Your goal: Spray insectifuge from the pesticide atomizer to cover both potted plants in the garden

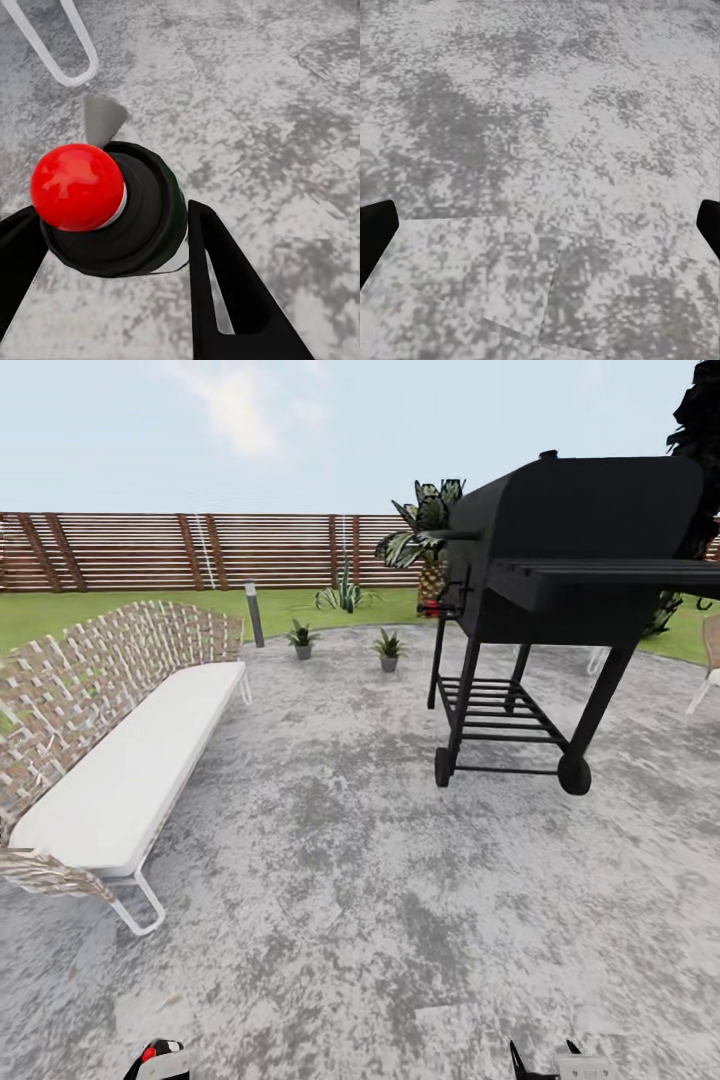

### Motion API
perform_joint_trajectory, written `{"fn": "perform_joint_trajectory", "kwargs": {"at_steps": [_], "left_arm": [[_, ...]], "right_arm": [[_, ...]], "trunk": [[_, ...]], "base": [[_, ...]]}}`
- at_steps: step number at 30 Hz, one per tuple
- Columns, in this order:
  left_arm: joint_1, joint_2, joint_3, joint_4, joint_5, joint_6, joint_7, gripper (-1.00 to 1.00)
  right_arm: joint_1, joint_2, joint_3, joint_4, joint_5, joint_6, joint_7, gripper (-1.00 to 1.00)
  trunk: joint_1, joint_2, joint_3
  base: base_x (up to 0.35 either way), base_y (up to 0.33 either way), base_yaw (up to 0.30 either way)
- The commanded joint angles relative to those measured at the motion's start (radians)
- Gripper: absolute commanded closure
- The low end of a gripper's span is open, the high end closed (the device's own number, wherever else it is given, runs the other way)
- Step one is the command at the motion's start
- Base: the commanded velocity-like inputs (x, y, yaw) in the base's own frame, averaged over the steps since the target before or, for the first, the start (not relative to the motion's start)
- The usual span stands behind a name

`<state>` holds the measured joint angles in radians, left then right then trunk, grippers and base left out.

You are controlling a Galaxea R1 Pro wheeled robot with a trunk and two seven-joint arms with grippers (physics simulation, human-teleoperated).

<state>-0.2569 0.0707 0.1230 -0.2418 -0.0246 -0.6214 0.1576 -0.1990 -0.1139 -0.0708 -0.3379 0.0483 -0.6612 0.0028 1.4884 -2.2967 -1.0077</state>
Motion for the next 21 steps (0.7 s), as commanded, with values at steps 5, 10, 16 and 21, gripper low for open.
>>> {"fn": "perform_joint_trajectory", "kwargs": {"at_steps": [5,10,16,21], "left_arm": [[-0.001,0.0,0.001,0.001,-0.003,-0.003,0.003,1.0],[-0.001,0.0,0.001,0.001,-0.003,-0.003,0.003,1.0],[-0.001,0.0,0.001,0.001,-0.003,-0.003,0.003,1.0],[-0.001,0.0,0.001,0.001,-0.003,-0.003,0.003,1.0]], "right_arm": [[0.0,0.0,-0.006,0.001,0.005,-0.003,0.0,-1.0],[0.0,0.0,-0.006,0.002,0.005,-0.003,0.0,-1.0],[0.0,0.0,-0.006,0.002,0.005,-0.003,0.0,-1.0],[0.0,0.0,-0.006,0.002,0.005,-0.003,0.0,-1.0]], "trunk": [[0.0,0.0,-0.001],[0.0,0.0,-0.001],[0.0,0.0,-0.001],[0.0,0.0,-0.001]], "base": [[0.334,0.081,0.048],[0.334,0.102,0.004],[0.334,0.1,0.0],[0.334,0.082,0.0]]}}
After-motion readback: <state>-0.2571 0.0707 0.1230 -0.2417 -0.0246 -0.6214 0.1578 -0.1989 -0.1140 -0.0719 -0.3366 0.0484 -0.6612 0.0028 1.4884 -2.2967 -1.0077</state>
